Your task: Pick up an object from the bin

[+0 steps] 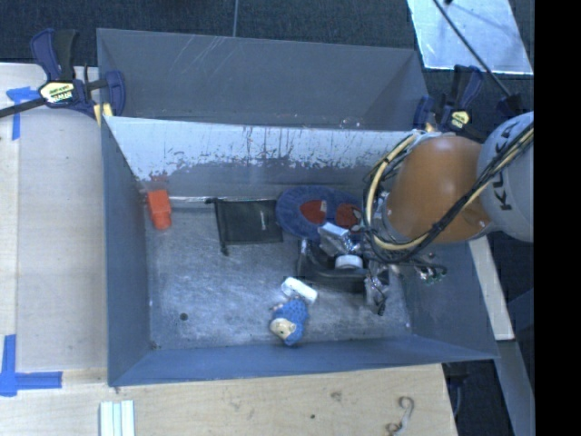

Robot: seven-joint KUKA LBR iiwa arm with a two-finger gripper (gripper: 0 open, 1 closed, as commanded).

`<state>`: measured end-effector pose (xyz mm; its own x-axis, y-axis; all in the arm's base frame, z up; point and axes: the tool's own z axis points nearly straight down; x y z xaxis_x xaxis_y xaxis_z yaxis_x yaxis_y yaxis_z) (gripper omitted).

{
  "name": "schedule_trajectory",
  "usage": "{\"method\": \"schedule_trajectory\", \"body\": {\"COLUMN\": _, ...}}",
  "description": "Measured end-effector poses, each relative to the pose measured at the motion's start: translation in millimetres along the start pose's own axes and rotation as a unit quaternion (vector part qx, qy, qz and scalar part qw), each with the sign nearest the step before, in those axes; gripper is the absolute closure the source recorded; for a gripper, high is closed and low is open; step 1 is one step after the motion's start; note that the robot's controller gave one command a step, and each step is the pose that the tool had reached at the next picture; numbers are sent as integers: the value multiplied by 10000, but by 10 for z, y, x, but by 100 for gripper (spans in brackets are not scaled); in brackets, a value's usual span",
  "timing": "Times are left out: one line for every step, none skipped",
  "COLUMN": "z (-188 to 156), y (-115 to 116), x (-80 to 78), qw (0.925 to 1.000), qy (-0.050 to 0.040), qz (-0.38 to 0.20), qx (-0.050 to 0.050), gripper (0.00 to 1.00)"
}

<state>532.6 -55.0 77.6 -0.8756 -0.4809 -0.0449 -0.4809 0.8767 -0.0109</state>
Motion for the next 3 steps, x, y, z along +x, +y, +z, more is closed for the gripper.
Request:
{"method": "schedule_trajectory", "body": {"z": 97, "y": -167, "x": -295, "qw": 9992, "qy": 290, "qz": 254, "qx": -77, "gripper": 0}}
{"method": "schedule_trajectory", "body": {"z": 86, "y": -184, "x": -287, "qw": 9993, "qy": 273, "qz": 262, "qx": -55, "gripper": 100}}
{"method": "schedule_trajectory", "body": {"z": -1797, "y": -96, "x": -184, "qw": 9998, "qy": 204, "qz": 3, "qx": -36, "gripper": 100}}
